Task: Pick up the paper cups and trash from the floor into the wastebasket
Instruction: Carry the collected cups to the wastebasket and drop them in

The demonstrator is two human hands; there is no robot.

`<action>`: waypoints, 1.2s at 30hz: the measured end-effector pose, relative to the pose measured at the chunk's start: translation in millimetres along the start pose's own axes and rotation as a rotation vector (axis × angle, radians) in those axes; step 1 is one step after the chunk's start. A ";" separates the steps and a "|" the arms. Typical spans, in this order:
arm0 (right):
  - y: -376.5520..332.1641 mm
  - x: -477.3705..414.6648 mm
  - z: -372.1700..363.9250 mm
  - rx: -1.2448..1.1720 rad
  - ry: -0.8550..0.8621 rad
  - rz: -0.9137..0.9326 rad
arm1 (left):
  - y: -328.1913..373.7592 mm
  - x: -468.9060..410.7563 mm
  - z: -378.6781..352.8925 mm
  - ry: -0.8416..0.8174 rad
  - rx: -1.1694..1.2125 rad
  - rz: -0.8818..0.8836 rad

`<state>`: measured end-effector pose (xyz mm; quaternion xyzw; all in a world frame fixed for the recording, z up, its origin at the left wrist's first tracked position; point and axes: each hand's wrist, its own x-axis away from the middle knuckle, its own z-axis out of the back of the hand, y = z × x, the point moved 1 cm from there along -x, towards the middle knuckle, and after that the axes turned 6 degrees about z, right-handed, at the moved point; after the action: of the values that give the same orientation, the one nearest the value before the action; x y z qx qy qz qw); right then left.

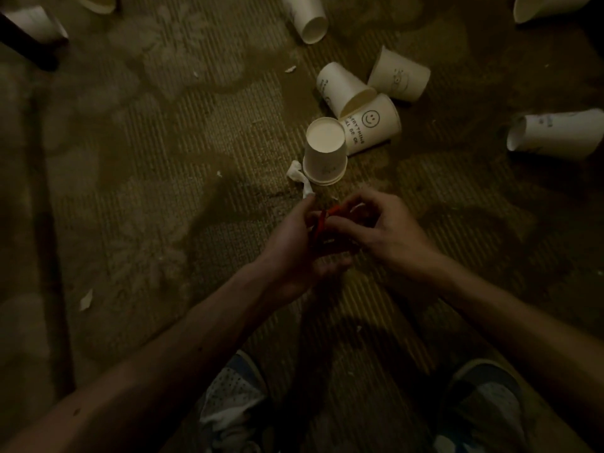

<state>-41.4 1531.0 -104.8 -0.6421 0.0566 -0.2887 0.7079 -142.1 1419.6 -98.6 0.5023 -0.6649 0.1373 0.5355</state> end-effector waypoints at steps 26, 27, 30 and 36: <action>20.7 -72.9 -51.1 1.032 -0.089 0.217 | 29.8 -31.5 78.8 0.526 -0.198 -0.312; 20.3 -74.7 -48.2 1.003 -0.080 0.229 | 31.6 -31.4 76.7 0.521 -0.189 -0.313; 19.1 -79.1 -42.2 1.006 -0.089 0.248 | 36.8 -29.5 69.6 0.525 -0.219 -0.318; 11.1 -68.2 -35.5 0.577 -0.105 0.162 | 39.7 -29.5 62.7 0.530 -0.247 -0.343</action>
<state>-110.0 1532.8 -141.0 -0.4219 -0.0135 -0.2018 0.8838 -212.7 1408.0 -133.9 0.4849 -0.4201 0.0894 0.7619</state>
